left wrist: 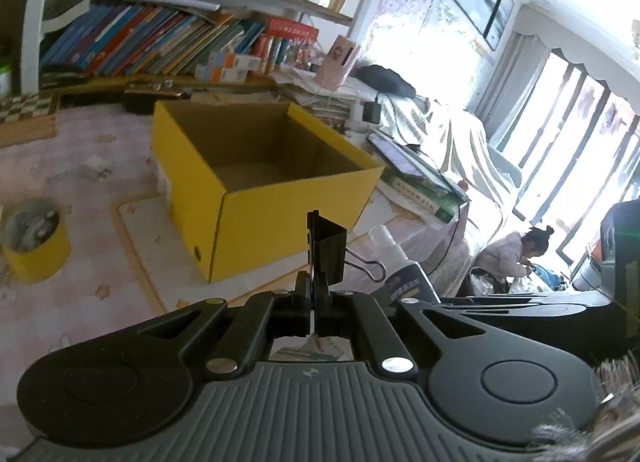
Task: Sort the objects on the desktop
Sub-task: 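Carry the binder clip and spray bottle over the yellow box with both tools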
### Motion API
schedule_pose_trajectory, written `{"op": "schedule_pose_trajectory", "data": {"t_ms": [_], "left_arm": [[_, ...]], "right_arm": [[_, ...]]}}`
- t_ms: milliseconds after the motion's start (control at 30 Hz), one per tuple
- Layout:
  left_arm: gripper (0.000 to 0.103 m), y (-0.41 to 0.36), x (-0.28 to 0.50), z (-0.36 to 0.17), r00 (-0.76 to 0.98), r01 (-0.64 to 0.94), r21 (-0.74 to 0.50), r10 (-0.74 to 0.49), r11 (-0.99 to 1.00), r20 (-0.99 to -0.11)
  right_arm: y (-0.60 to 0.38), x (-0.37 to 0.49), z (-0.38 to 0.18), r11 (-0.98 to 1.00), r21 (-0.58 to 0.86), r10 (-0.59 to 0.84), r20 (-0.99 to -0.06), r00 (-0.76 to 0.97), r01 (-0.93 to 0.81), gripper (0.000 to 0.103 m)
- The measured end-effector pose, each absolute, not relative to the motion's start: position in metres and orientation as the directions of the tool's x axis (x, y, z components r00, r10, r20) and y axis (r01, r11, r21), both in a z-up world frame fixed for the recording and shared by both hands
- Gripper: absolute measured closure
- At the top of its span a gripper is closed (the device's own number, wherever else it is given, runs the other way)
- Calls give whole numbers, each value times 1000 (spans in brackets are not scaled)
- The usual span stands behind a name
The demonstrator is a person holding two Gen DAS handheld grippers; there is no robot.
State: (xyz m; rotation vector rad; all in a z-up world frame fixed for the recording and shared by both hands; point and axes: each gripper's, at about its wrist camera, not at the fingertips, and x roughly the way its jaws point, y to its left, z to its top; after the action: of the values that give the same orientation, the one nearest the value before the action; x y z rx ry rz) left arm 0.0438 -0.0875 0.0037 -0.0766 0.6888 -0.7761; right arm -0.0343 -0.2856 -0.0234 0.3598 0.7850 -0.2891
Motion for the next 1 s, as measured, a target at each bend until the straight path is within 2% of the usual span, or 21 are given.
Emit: {"op": "schedule_pose_trajectory", "data": {"t_ms": [500, 1000], "left_arm": [[102, -130, 63, 10, 516, 635, -305, -684, 709, -515], [102, -167, 83, 17, 566, 599, -302, -659, 741, -494]], "right_arm": [[-326, -20, -19, 902, 191, -134, -729, 671, 388, 71], [-365, 13, -6, 946, 168, -87, -692, 717, 277, 71]]}}
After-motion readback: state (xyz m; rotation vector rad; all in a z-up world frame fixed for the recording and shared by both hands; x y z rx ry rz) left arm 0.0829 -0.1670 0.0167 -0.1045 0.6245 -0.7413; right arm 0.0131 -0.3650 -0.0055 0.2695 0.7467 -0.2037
